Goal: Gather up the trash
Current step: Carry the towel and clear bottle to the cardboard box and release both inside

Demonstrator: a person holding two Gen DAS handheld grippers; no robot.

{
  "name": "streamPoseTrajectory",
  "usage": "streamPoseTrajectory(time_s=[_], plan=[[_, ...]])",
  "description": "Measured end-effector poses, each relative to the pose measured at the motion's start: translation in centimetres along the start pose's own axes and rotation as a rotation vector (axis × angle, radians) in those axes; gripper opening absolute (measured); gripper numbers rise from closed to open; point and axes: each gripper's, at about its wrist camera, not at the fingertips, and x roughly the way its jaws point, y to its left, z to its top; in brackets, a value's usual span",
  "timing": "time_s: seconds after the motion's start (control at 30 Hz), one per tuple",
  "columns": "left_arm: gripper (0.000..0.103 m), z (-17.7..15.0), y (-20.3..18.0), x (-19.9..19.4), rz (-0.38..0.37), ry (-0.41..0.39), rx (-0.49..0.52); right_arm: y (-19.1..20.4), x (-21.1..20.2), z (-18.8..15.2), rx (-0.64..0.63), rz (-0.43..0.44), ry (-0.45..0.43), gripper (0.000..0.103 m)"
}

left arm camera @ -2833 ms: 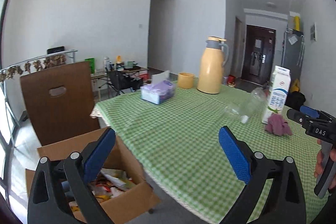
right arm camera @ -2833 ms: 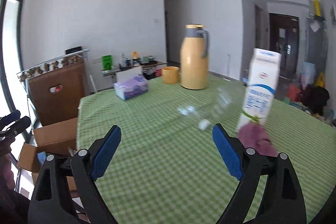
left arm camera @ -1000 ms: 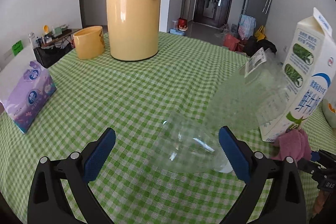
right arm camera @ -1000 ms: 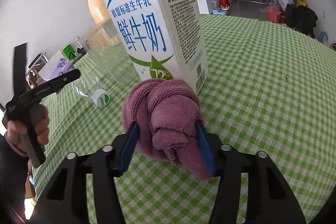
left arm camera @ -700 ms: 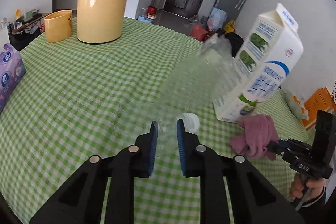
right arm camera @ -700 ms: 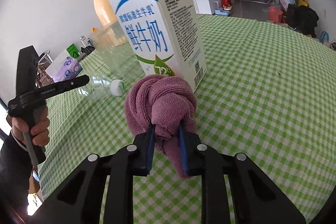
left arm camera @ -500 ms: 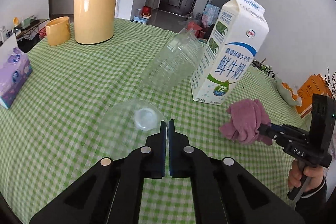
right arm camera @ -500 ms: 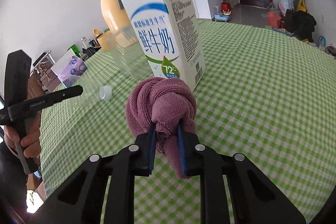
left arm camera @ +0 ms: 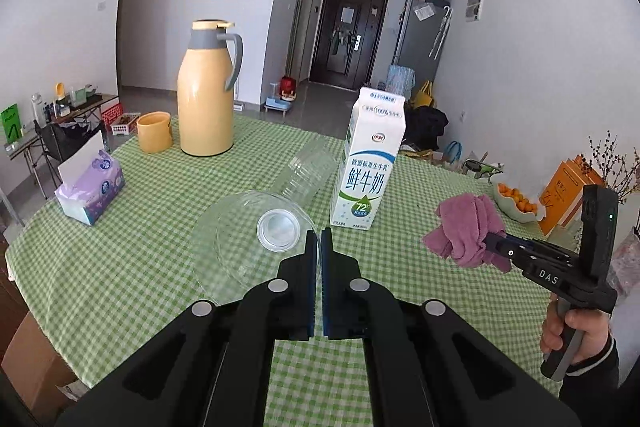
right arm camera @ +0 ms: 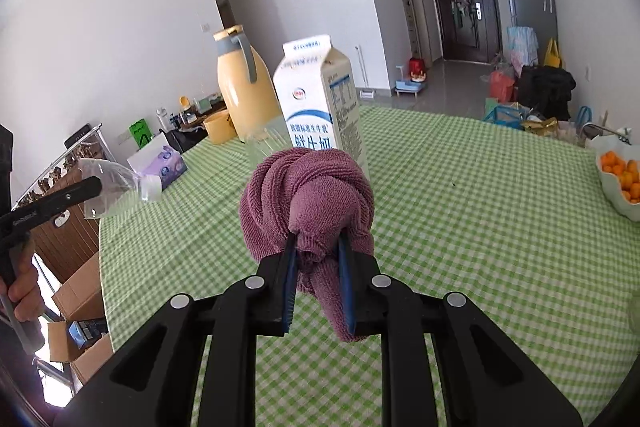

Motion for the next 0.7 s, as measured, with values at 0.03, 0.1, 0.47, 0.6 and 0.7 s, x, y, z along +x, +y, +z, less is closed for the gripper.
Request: streamPoseTrajectory(time_s=[0.03,0.1,0.47,0.6,0.7], plan=[[0.000,0.0,-0.1,-0.7,0.001,-0.012,0.006,0.3,-0.6,0.0,-0.008,0.000,-0.007,0.019],[0.000,-0.1,-0.3,-2.1,0.006,-0.034,0.011,1.4,-1.0,0.1,-0.020,0.004,-0.014,0.019],[0.000,-2.3,2.8,-8.6,0.083,-0.083,-0.022,9.4,1.4,0.9,-0.120,0.089,0.006,0.019],[0.000,-3.4,6.5,-11.7,0.163,-0.096,-0.069,14.5,4.2,1.0,-0.180,0.162,0.033,0.019],[0.000,-4.4,9.1,-14.4,0.238,-0.110,-0.101,19.1,6.3,1.0,-0.235,0.228,0.058,0.019]])
